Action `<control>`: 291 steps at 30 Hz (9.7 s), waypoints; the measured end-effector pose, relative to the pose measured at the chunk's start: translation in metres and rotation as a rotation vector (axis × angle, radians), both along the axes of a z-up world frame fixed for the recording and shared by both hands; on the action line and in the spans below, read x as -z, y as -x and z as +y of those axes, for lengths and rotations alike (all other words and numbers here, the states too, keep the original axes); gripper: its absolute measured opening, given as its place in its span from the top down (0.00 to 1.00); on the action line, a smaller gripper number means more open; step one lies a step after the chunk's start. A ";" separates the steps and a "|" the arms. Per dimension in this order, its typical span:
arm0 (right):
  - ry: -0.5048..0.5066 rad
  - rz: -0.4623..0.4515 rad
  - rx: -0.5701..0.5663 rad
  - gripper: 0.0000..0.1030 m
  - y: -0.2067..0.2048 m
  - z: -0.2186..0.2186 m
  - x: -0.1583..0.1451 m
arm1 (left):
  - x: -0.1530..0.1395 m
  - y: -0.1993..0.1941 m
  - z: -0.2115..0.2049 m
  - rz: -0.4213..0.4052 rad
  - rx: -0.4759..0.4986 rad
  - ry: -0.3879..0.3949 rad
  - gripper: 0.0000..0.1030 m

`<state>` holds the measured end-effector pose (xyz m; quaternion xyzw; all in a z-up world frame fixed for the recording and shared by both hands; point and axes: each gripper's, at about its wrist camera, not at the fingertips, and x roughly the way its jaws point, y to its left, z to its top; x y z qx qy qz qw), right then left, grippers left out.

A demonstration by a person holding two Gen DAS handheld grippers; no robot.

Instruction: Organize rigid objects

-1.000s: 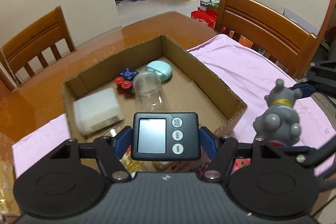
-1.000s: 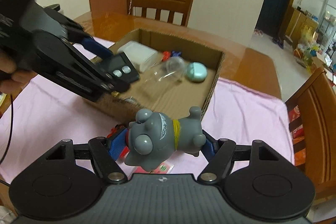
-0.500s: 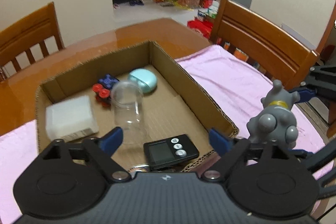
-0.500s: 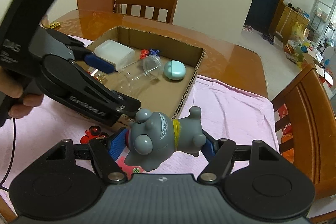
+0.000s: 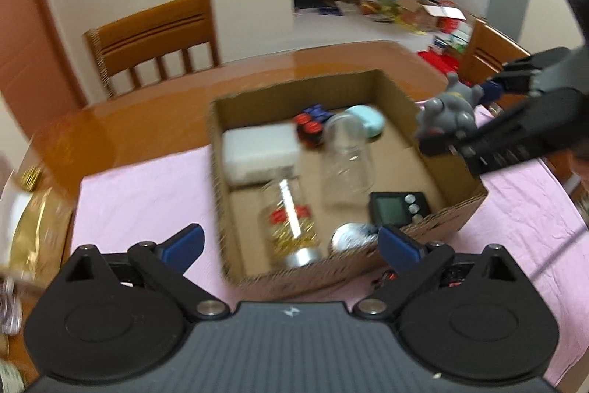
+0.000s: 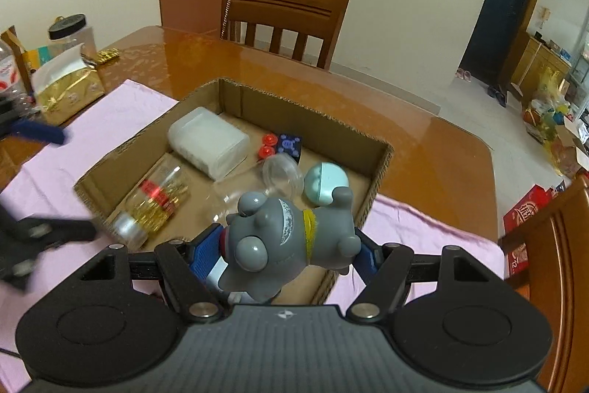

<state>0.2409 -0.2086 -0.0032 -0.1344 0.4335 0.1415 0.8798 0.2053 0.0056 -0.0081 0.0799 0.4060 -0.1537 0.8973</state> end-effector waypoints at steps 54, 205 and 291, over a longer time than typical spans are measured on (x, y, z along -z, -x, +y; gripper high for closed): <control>-0.020 0.180 0.440 0.00 0.130 -0.014 0.120 | 0.067 0.039 -0.040 0.129 0.098 -0.032 0.02; -0.076 0.031 0.107 0.09 0.061 -0.005 -0.005 | 0.009 -0.038 -0.046 0.023 0.220 0.012 0.08; -0.074 0.119 0.504 0.00 0.082 0.033 -0.035 | -0.052 0.021 0.006 0.053 -0.220 -0.017 0.01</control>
